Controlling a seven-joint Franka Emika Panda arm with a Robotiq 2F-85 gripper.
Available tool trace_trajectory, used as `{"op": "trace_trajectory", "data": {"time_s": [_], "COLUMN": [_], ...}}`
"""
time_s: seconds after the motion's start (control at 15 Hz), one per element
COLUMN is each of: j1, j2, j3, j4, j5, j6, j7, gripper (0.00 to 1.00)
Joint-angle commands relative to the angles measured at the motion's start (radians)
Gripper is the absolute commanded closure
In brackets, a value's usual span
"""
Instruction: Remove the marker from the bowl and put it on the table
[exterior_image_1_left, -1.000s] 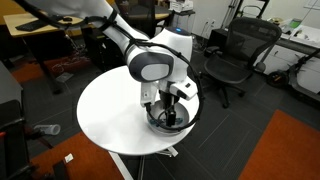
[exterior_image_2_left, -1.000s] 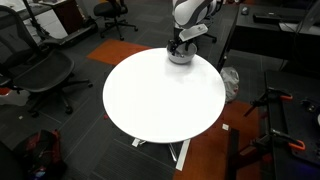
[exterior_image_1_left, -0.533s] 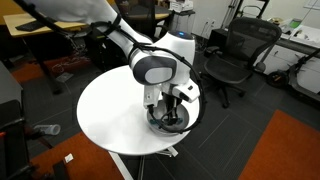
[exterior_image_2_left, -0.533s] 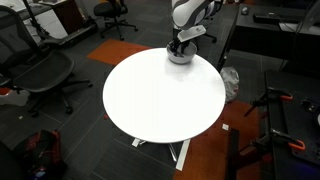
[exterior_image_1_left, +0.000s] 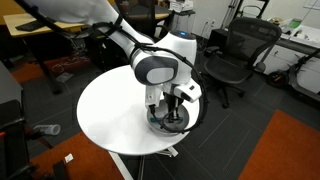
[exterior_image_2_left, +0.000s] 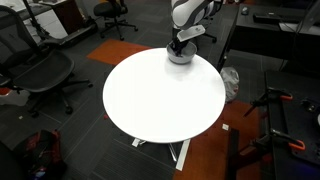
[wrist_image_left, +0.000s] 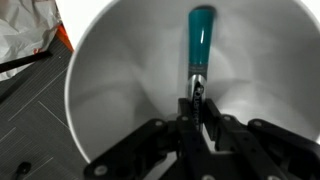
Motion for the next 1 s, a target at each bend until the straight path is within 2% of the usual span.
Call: {"op": "trace_trajectory", "data": {"time_s": [0.0,0.53,0.73,0.93], "j1": [0.020,0.066,0.088,0.138], "j2": [-0.062,-0.263,-0.344,-0.404], "j3": [-0.016,-0.034,-0.020,-0.019], "j4": [-0.025,-0.129,-0.190,-0.250], "j5": [0.002,-0.035,-0.043,-0.074], "j6": [-0.014,-0.014,0.002,0.000], "j7": [0.026,0.026,0.017,0.043], "gripper": [0.95,0.95,0.95,0.95]}}
